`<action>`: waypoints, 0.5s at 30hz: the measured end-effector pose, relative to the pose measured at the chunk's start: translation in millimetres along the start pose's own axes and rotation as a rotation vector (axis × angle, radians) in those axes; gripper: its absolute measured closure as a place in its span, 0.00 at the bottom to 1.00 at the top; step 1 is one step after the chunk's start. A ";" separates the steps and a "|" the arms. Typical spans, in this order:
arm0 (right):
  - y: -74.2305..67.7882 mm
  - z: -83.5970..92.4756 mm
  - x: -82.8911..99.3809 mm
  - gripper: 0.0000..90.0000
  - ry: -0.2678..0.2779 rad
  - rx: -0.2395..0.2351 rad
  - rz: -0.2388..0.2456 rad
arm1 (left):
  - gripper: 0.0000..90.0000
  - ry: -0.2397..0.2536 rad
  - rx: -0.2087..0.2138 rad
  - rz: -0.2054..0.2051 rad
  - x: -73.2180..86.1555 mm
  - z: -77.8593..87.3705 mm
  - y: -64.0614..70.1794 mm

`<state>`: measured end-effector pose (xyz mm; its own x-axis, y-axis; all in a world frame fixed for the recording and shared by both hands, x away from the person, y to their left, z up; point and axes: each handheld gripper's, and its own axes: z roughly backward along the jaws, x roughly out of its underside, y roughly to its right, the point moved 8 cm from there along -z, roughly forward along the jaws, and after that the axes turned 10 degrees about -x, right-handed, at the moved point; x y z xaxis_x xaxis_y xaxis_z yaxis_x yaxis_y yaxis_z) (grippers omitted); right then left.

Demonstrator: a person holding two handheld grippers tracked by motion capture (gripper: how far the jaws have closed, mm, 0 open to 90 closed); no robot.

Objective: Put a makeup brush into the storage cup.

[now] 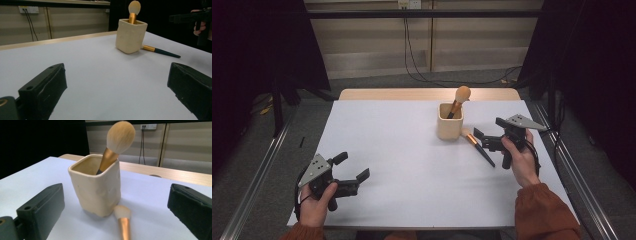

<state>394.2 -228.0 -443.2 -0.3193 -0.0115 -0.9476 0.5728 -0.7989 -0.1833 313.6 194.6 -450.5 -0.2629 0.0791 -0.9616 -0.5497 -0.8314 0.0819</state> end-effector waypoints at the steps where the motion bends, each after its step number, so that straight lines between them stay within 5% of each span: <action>1: -0.7 2.7 1.4 0.01 0.002 0.001 -0.001 | 0.02 -0.002 -0.001 -0.004 0.4 0.5 -0.4; 15: -11.8 37.7 13.4 0.01 0.024 0.014 0.014 | 0.02 0.000 0.005 -0.007 0.1 -0.2 1.1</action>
<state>354.7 -241.3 -443.8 -0.2925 -0.0086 -0.9562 0.5664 -0.8072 -0.1660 313.1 193.6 -450.6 -0.2586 0.0850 -0.9622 -0.5554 -0.8281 0.0761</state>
